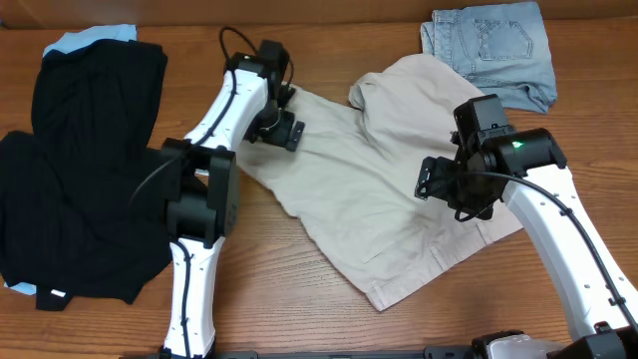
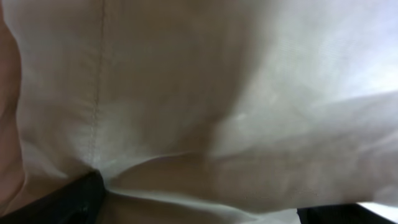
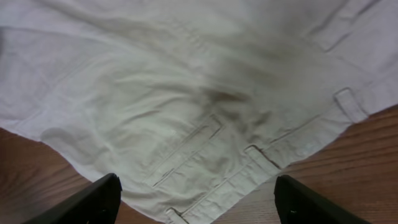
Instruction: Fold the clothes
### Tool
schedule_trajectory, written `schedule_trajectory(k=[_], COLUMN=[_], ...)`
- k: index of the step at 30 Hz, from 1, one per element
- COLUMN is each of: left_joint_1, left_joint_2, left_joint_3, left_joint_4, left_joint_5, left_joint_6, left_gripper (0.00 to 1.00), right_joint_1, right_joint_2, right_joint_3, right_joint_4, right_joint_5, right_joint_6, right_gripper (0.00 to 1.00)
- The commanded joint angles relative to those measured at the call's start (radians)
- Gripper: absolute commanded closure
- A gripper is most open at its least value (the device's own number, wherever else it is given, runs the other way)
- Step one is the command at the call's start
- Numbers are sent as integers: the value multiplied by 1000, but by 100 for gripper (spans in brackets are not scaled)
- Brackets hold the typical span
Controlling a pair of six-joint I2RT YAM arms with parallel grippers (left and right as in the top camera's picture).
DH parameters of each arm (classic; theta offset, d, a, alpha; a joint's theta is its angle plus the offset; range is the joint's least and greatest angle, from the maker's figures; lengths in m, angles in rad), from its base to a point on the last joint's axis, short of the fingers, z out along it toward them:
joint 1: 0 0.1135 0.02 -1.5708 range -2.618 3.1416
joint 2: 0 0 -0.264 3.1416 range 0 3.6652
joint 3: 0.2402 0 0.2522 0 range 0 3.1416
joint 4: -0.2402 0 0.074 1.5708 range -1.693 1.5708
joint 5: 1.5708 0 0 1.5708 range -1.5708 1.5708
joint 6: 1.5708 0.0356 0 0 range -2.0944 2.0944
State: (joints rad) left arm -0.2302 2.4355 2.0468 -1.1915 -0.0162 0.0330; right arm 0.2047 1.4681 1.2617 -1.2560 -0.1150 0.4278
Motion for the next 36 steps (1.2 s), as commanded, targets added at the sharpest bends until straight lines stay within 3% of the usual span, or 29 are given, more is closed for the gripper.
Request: schedule_trajectory(k=[1,10,14,18,22,27,36], left_joint_1=[117,245,233,142,79,39,38], left_joint_2=[56,56,55,-60,-201,-251,-103], left_joint_3=[-15,-15,0,76,157,157,120], left_joint_4=[-76,-256,-315,-348,-280,-58,22], left_joint_5=[-122,-81,-37,-36,-36,-35,14], left_joint_6=[-93,-145,-145,-145,-143,-46,38], left_gripper=[0,0,0,0,0,0,23], right_joint_1=[3,3,3,3,3,3,3], right_joint_2=[-13,-13,-13,-13,-13,-13,-13], right_joint_3=[-18,-199,-318,-359,-358,-358,-358], right_joint_4=[10,126,233,314,338,344,345], right_joint_5=[22,-39,-67,-66,-66,-66,-65], right_joint_6=[15,19,23,21,21,18,18], right_gripper=[16,12,12,12,12,12,12])
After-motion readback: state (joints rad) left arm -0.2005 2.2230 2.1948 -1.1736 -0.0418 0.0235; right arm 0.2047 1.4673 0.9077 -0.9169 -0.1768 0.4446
